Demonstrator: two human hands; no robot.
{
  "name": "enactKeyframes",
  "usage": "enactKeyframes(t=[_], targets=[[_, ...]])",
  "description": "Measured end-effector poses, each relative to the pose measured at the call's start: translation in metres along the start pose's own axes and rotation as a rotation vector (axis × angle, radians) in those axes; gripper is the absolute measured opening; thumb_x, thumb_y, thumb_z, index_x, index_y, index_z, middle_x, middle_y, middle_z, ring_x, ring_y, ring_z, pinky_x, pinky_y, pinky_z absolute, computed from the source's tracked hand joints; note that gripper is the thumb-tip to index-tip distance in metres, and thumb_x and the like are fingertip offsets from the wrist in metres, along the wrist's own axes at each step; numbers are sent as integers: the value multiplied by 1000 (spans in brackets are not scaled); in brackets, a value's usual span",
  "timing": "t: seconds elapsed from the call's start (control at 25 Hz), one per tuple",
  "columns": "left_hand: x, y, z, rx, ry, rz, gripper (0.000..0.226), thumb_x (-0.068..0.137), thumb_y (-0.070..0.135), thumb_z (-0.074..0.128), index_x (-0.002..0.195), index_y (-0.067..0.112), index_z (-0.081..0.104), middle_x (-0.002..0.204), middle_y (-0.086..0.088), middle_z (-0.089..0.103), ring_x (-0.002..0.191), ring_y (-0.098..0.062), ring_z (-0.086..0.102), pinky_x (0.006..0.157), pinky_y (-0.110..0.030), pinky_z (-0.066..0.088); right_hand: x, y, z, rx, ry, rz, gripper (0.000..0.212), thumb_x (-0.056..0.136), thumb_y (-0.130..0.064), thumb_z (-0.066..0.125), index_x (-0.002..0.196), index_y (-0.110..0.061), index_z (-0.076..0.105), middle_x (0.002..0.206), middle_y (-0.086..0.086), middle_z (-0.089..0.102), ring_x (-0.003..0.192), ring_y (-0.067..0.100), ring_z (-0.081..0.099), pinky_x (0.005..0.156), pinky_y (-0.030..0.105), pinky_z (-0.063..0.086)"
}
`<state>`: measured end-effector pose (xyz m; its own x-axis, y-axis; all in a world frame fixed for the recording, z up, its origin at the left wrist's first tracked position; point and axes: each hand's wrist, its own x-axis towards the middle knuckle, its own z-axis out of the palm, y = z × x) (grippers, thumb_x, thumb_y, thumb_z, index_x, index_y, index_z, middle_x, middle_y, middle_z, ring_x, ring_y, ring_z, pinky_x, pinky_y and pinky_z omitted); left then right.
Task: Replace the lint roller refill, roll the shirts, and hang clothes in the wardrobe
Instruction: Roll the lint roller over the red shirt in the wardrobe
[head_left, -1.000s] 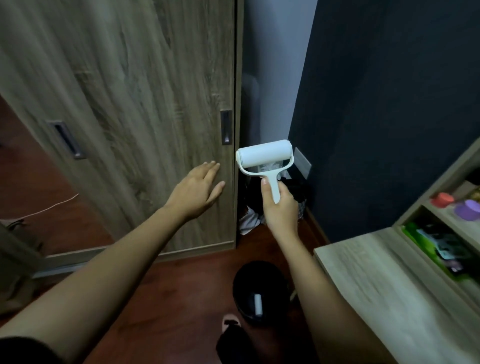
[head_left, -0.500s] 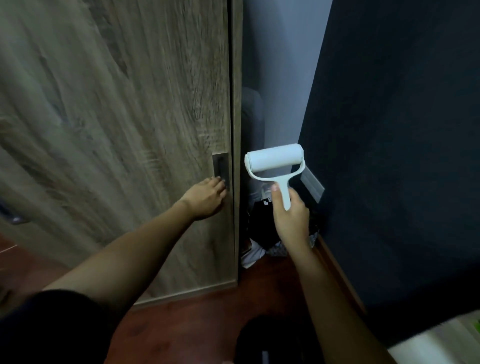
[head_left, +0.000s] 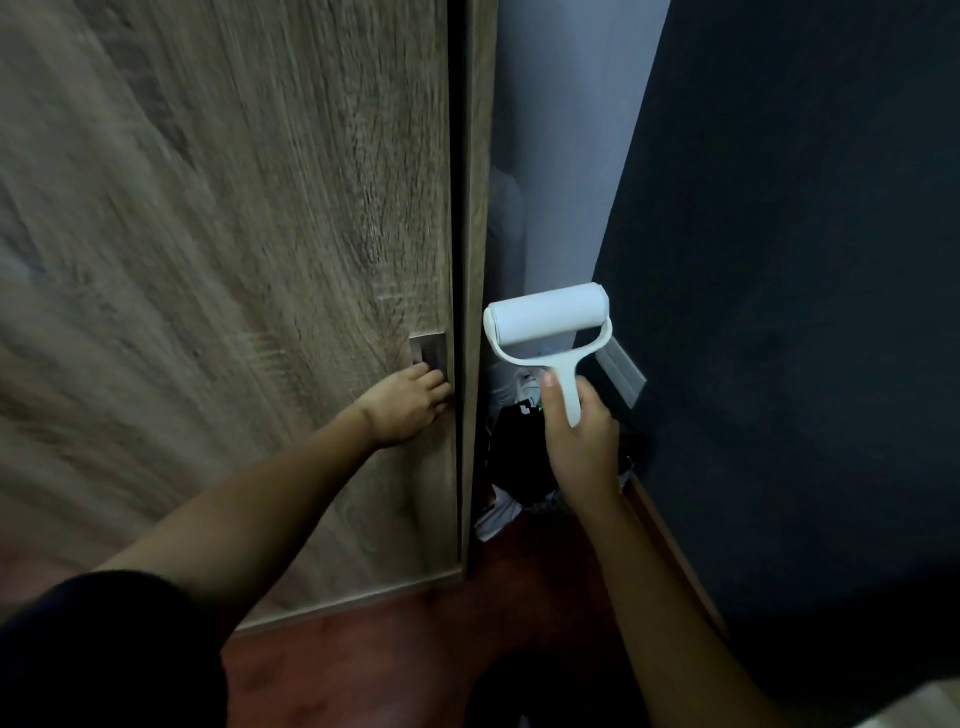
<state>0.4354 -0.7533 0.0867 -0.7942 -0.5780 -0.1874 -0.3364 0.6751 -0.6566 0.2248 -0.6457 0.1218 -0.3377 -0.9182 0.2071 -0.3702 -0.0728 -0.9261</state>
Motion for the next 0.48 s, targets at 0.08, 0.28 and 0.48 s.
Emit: enactKeyframes(t=[0.08,0.28,0.48], targets=[[-11,1,3,-2,1,-7,13,76,29,66,71,18,73,80,2,67,69,-18,57,67,-29,45,-3,-7,6,7,-6,-26,30,91,-42,51,78,-16,59,60,-7,55,57,2,51,53,14,38],[-59,-5,19,-6,-53,-67,15,76,26,62,69,19,73,80,2,67,69,-18,57,66,-29,44,-21,-34,35,29,-6,-103,27,91,-36,53,75,-14,58,59,-6,54,58,-6,52,51,8,37],[-131,-17,40,-13,-136,-137,10,72,28,70,73,19,74,82,1,68,73,-19,59,67,-29,48,-42,-57,77,54,-78,-124,31,91,-41,51,68,-20,53,54,-6,48,54,1,49,52,15,37]])
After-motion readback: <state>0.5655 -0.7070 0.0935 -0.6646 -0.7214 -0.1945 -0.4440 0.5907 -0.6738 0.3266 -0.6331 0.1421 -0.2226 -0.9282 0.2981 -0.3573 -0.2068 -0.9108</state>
